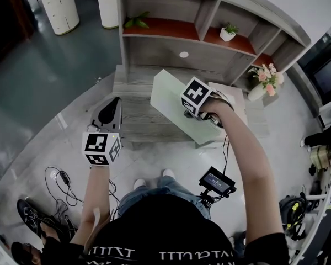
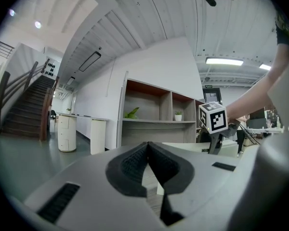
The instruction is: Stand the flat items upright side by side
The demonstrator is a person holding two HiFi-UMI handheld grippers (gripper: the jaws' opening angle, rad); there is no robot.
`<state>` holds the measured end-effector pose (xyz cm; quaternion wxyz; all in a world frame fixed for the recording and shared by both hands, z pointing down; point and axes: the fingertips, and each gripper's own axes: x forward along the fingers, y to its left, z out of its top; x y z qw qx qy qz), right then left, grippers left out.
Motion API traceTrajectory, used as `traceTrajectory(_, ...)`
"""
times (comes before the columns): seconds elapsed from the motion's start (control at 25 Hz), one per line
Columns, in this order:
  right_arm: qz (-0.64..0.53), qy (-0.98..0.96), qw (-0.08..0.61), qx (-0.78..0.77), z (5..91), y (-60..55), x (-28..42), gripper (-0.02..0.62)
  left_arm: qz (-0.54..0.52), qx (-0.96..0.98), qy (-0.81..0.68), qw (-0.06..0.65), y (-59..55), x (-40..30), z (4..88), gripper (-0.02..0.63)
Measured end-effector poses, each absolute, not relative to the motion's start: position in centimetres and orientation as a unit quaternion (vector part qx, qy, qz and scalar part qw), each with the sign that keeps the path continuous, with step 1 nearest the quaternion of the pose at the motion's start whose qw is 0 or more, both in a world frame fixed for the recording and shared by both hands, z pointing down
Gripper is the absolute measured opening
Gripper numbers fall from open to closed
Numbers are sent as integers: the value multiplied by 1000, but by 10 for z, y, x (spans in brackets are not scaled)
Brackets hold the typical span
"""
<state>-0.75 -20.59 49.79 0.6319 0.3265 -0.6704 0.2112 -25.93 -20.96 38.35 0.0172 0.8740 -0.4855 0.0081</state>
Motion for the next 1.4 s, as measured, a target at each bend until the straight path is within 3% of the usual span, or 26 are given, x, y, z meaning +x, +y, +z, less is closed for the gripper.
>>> traceTrajectory(0.24, 226, -659, 656, 290, 510, -208, -19, 341, 14, 870, -493, 22, -219, -284, 388, 12)
traceTrajectory(0.4, 220, -655, 657, 302, 508, -216, -23, 298, 17, 869, -494, 22, -223, -301, 390, 12)
traceTrajectory(0.76, 160, -718, 552, 394, 470, -243, -65, 278, 29, 868, -494, 30, -223, -321, 401, 12)
traceTrajectory(1.4, 62, -754, 280, 591, 436, -296, -106, 282, 44, 855, -516, 34, -227, -322, 414, 12)
